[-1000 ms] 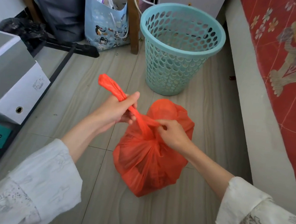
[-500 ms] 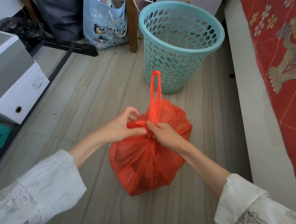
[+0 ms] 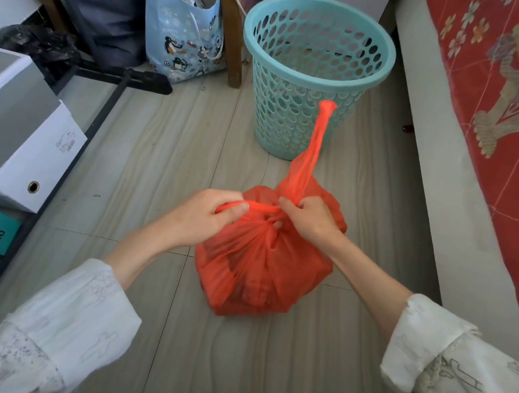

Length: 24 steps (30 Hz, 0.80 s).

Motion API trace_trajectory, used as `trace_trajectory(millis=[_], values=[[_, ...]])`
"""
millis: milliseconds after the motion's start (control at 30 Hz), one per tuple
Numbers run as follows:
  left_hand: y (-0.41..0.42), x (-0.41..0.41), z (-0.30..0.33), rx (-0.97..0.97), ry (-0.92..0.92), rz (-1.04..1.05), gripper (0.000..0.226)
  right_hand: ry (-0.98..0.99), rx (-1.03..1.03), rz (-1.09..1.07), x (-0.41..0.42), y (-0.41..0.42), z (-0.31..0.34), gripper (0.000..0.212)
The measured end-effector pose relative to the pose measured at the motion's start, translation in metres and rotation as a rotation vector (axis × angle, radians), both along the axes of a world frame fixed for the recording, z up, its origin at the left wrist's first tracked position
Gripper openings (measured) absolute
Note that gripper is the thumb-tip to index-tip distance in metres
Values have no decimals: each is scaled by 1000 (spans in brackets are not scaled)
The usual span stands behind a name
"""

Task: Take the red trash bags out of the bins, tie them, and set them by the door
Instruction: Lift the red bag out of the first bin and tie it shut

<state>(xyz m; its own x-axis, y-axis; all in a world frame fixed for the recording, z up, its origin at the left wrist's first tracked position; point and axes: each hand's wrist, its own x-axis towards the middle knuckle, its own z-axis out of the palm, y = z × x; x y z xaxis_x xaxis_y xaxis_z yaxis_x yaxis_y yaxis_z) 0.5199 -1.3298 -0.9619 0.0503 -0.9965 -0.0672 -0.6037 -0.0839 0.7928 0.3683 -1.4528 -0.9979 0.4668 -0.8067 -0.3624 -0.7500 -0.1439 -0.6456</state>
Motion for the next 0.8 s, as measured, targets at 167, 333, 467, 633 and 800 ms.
trace_trajectory(millis=[167,333,467,633,800], values=[[-2,-11,18,56,-9,-89,39,-155,170,-96,-4,-6,4,37],[-6,-16,27,197,69,-260,45,-383,529,-103,-13,-5,1,28],[-13,-8,2,169,200,-8,50,-446,626,-53,-20,-5,-2,26],[-13,-11,-36,27,62,126,11,-526,625,56,-15,5,1,25],[-15,-21,-43,-26,83,104,21,-559,585,119,-16,7,1,30]])
